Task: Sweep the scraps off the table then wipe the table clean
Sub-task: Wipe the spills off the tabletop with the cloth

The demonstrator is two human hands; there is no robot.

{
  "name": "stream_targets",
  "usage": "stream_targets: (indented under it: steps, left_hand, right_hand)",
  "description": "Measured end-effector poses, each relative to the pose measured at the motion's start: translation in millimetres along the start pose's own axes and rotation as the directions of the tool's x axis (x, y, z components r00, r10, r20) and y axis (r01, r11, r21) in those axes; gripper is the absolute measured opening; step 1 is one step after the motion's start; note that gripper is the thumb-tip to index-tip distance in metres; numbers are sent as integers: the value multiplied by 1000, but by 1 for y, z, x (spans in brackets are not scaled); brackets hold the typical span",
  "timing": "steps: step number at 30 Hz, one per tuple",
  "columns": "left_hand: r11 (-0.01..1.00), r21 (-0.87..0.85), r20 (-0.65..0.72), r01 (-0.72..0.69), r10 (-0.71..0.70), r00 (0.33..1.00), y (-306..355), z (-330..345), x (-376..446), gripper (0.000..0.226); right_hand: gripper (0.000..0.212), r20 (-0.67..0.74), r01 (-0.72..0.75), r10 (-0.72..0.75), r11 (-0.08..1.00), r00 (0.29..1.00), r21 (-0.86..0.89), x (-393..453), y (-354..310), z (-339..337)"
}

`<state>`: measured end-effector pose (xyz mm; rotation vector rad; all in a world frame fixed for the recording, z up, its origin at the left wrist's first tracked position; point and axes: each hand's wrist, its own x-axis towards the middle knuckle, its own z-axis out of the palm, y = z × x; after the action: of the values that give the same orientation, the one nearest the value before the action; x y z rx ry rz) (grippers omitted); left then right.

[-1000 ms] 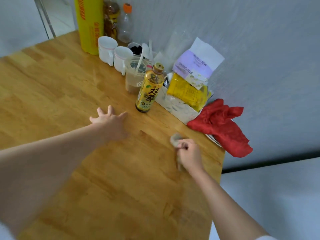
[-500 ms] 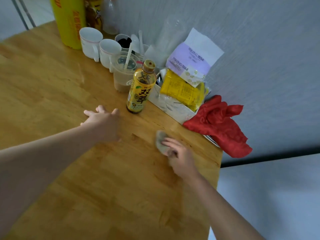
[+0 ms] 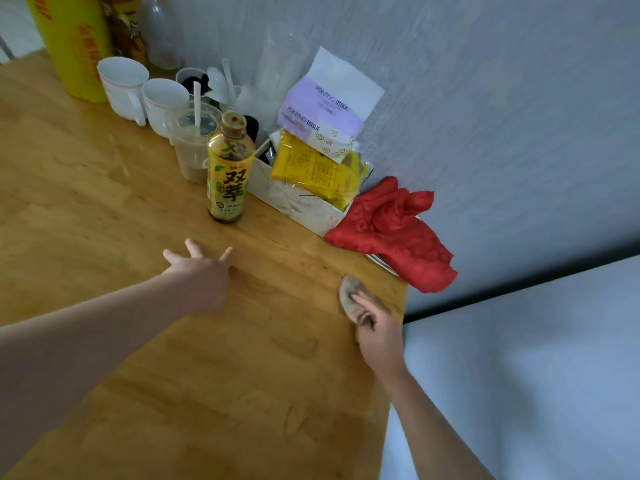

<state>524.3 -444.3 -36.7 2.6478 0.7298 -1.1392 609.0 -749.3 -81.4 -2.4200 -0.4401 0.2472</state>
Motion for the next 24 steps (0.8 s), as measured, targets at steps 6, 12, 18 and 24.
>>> stream_targets:
  steps: [6, 12, 18, 24]
  left_hand:
    - [999, -14, 52, 43, -42, 998, 19, -2, 0, 121]
    - [999, -35, 49, 31, -30, 998, 16, -1, -4, 121]
    - [999, -31, 47, 42, -40, 998, 16, -1, -6, 123]
    - [997, -33, 66, 64, -61, 996, 17, 0, -1, 126]
  right_hand:
    - [42, -103, -299, 315, 943, 944, 146, -2, 19, -24]
    - [29, 280, -499, 487, 407, 827, 765, -20, -4, -52]
    - [22, 200, -511, 526, 555, 827, 656, -9, 10, -68]
    - [62, -318, -353, 286, 919, 904, -177, -21, 35, -55]
